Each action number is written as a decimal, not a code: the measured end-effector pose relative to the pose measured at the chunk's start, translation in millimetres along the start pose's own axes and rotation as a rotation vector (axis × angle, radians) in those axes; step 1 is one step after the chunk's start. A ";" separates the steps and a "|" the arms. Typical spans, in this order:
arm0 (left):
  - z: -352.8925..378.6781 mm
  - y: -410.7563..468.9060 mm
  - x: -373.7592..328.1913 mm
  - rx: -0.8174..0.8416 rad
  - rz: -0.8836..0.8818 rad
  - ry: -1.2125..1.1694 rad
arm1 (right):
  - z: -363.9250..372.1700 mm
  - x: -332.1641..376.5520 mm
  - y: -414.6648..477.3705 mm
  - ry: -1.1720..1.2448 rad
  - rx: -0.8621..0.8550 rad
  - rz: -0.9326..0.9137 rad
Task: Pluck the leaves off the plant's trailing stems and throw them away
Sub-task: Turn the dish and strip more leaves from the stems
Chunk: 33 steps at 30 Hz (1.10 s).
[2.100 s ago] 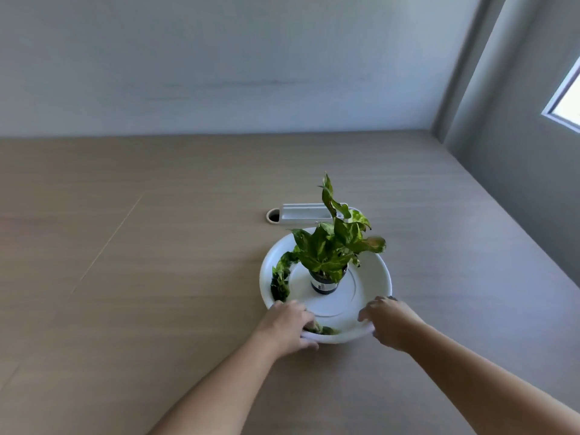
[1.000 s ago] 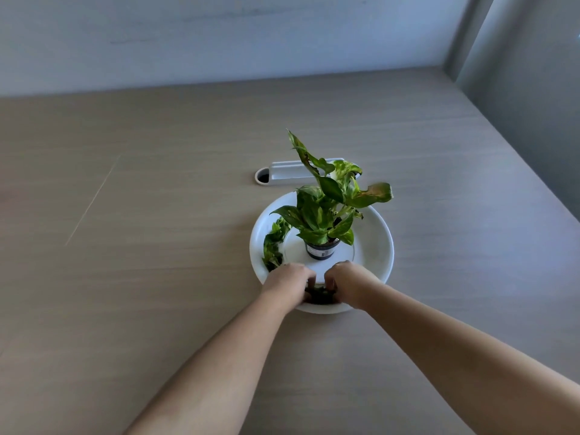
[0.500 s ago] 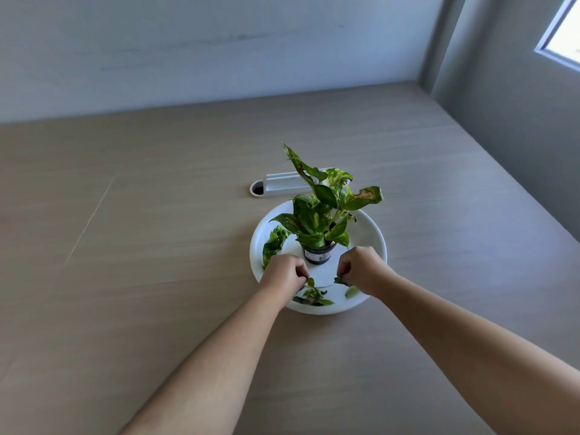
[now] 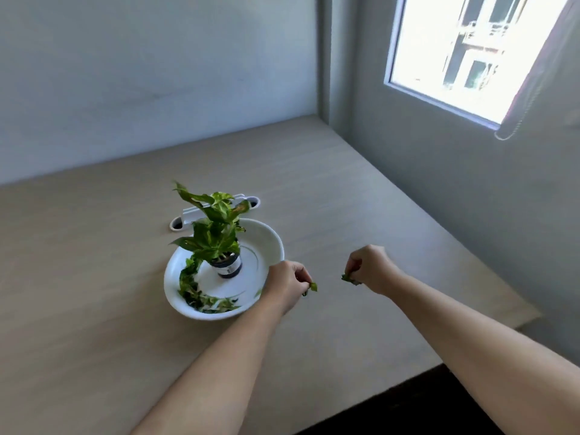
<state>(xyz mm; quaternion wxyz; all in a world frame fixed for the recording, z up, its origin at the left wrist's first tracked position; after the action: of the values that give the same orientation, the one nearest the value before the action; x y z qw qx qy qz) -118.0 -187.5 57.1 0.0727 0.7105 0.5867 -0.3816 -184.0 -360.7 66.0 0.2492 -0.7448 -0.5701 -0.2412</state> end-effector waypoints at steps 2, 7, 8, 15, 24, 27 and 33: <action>48.8 -17.8 -50.7 0.073 0.081 0.021 | -41.4 -51.3 -43.0 -0.022 -0.058 0.078; 194.3 -76.8 -184.9 0.276 0.342 0.100 | -139.6 -190.5 -181.5 -0.033 -0.252 0.322; 225.3 -94.0 -208.2 0.308 0.399 0.124 | -154.4 -215.6 -213.7 -0.016 -0.287 0.377; 399.9 -202.9 -288.6 0.577 0.661 0.350 | -167.9 -338.7 -397.0 0.108 -0.479 0.745; 567.4 -222.4 -258.4 0.808 0.631 0.647 | -85.4 -432.3 -485.8 0.239 -0.583 1.020; 612.5 -215.3 -251.9 0.841 0.628 0.700 | -68.7 -459.0 -491.6 0.271 -0.688 1.067; 653.3 -209.3 -248.0 0.878 0.701 0.765 | -41.9 -480.3 -499.6 0.324 -0.707 1.108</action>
<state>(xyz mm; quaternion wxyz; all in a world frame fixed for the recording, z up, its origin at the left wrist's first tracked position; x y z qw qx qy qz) -607.7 -677.6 -171.2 -0.3159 0.9073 0.0968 -0.2602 -783.7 -625.0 -163.2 0.1596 -0.9183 0.0538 -0.3583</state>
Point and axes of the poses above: each hand's wrist, its own y-axis towards the middle knuckle, its own z-axis out of the palm, x = y × z, the point moved 5 cm from there along y, towards the middle knuckle, and after that the axes turned 15 degrees about -z, right-handed, at the moved point
